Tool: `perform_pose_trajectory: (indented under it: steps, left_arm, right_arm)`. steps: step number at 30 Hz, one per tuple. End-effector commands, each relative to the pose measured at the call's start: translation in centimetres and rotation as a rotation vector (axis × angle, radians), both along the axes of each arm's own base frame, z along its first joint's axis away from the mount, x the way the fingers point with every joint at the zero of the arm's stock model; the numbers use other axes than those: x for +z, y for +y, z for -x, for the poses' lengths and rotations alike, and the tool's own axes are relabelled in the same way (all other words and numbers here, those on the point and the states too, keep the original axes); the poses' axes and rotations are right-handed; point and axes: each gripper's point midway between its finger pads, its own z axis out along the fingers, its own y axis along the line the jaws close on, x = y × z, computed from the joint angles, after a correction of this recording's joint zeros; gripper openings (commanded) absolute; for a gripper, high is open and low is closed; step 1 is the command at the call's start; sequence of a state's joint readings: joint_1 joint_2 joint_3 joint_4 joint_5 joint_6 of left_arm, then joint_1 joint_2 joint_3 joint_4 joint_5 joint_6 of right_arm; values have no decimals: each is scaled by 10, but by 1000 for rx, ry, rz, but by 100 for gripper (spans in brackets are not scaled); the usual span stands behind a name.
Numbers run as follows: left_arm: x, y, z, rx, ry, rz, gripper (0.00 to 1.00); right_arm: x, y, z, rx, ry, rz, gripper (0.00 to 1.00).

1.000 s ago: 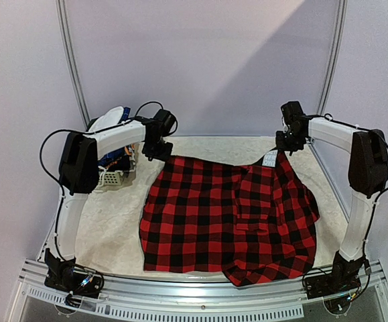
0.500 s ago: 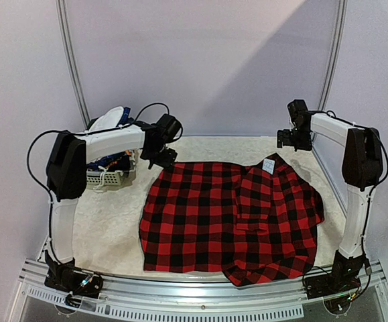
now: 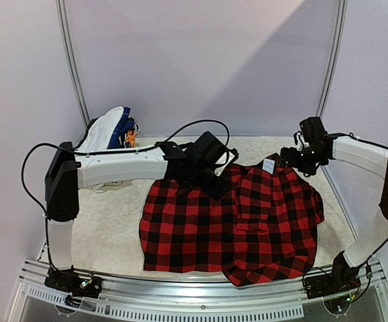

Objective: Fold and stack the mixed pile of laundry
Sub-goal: Adjust the flattened shirt at the center of the board.

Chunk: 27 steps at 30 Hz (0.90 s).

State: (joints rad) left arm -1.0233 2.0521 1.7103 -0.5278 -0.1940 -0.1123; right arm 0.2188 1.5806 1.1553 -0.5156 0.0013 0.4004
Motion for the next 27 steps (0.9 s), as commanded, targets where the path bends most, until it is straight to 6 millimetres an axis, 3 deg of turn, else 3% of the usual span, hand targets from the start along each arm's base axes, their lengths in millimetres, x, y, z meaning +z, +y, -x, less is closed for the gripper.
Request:
perform_pose_trajectory:
  steps: [1, 5, 12, 17, 27]
  left_arm:
    - [-8, -61, 38, -157, 64, 90, 72]
    - [-28, -96, 70, -252, 71, 67, 71]
    - [-61, -133, 94, -310, 64, -5, 65]
    - [-82, -137, 98, -313, 58, -60, 64]
    - [-113, -134, 93, -306, 39, -133, 61]
  right_arm:
    - [10, -18, 28, -107, -61, -4, 95]
    - [29, -26, 53, -156, -117, -33, 96]
    - [59, -37, 90, -199, -217, -75, 97]
    - [59, -40, 101, -198, -227, -72, 97]
    - [55, -36, 103, -173, -221, -85, 97]
